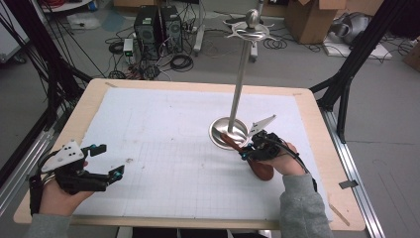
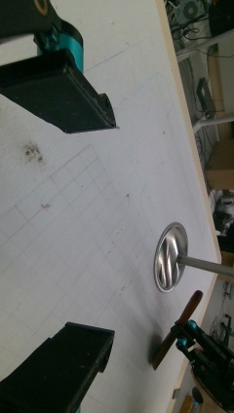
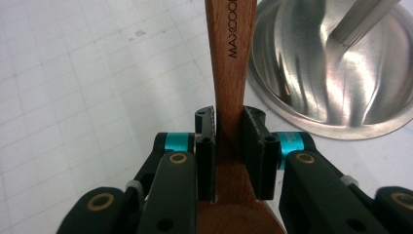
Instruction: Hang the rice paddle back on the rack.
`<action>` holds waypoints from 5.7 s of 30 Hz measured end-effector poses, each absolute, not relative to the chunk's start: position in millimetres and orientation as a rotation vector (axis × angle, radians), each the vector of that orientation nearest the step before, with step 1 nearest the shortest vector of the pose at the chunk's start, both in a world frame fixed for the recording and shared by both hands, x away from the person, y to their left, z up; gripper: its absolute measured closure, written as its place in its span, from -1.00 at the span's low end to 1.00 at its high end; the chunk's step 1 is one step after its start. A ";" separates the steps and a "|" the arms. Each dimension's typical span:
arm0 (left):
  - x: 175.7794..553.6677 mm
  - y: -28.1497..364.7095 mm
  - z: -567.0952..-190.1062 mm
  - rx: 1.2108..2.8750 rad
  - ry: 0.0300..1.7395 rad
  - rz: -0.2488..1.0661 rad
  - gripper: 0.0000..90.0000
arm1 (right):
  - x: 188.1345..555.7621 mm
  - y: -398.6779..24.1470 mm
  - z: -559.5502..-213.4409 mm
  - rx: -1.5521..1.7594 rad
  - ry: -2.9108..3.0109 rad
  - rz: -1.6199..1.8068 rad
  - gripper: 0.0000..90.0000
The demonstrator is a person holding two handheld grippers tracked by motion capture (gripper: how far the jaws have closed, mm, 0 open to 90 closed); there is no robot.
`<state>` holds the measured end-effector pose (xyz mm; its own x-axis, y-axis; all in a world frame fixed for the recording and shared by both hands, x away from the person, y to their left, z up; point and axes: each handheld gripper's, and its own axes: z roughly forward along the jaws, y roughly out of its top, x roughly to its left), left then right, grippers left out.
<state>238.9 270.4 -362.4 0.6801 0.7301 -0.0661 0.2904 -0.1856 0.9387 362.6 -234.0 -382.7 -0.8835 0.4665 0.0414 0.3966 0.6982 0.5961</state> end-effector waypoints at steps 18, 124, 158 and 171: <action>240.3 266.3 -363.0 1.769 0.812 0.478 -0.89 | 357.2 -261.1 -360.0 0.714 2.644 1.213 0.70; 248.2 272.6 -372.9 1.765 0.824 0.437 -0.89 | 385.3 -314.2 -231.4 0.643 2.379 1.497 0.72; 245.1 271.6 -368.9 1.757 0.810 0.443 -0.89 | 397.7 -308.4 -189.9 0.653 2.308 1.481 0.72; 245.3 272.2 -369.7 1.755 0.811 0.437 -0.89 | 406.2 -305.1 -186.5 0.662 2.280 1.535 0.72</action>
